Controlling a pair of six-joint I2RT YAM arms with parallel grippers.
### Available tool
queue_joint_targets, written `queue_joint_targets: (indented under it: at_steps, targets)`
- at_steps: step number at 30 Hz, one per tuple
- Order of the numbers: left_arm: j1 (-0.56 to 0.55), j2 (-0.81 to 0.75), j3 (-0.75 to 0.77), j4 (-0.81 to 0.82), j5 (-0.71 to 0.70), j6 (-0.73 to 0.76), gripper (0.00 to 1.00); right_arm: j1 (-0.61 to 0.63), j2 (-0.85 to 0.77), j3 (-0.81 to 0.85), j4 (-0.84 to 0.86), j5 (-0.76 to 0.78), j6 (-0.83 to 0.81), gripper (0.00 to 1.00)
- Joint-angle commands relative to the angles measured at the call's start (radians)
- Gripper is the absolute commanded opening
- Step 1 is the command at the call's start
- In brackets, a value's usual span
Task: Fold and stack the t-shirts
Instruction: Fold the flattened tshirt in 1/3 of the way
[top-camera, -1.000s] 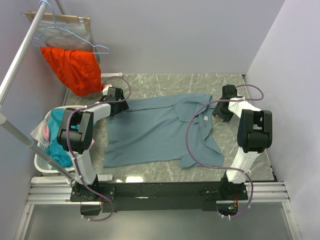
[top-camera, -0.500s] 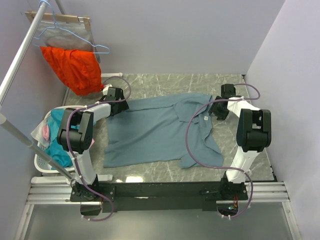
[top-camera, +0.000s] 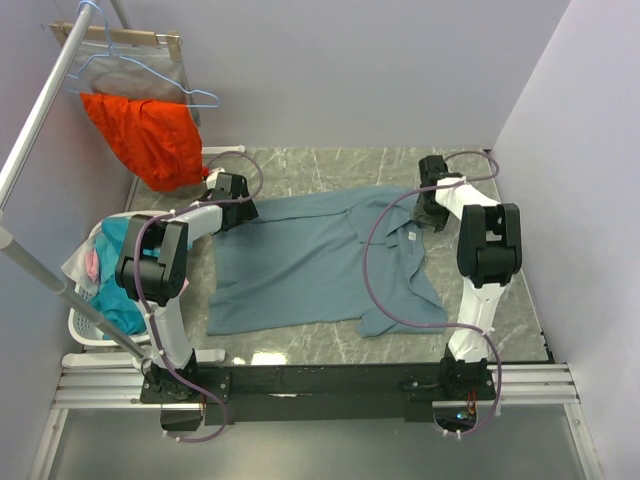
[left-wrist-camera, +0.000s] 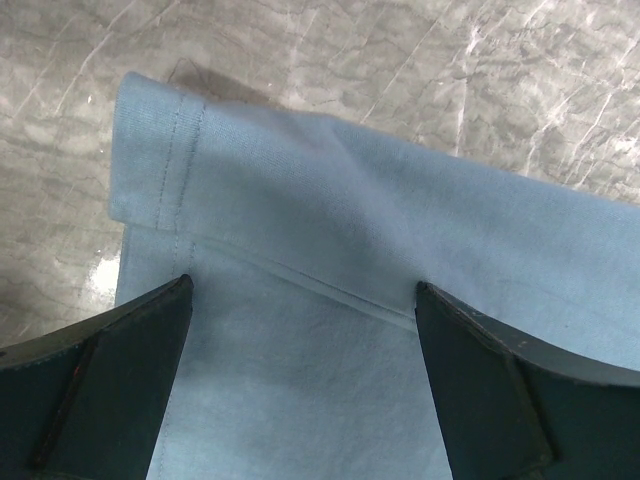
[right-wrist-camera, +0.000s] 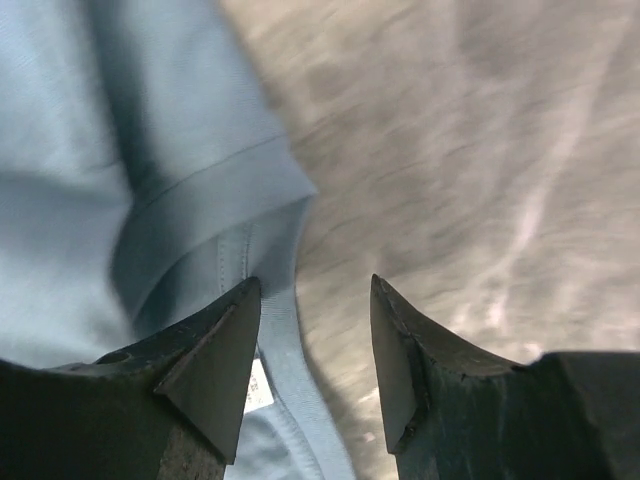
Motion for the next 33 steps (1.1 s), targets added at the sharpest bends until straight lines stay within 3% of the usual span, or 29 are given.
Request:
queue_joint_targets:
  at_steps: [1, 4, 17, 20, 24, 33]
  targets:
    - [0.003, 0.020, 0.045, -0.016, -0.006, 0.020, 0.98, -0.008, 0.052, 0.094, -0.137, 0.266, 0.011, 0.55]
    - [0.004, 0.028, 0.051, -0.021, -0.010, 0.023, 0.98, -0.014, 0.093, 0.123, -0.200, 0.387, 0.024, 0.55]
    - [0.011, 0.040, 0.068, -0.020, 0.035, 0.076, 0.99, -0.087, 0.116, 0.219, -0.219, 0.470, 0.014, 0.58]
    - [0.012, 0.045, 0.070, -0.021, 0.040, 0.078, 0.98, -0.097, 0.052, 0.183, -0.169, 0.391, 0.020, 0.56]
    - [0.012, 0.042, 0.065, -0.011, 0.052, 0.076, 0.99, -0.090, -0.137, 0.034, -0.023, 0.067, -0.012, 0.61]
    - [0.011, 0.045, 0.070, -0.010, 0.079, 0.067, 0.99, -0.051, -0.152, -0.070, 0.076, -0.253, -0.025, 0.65]
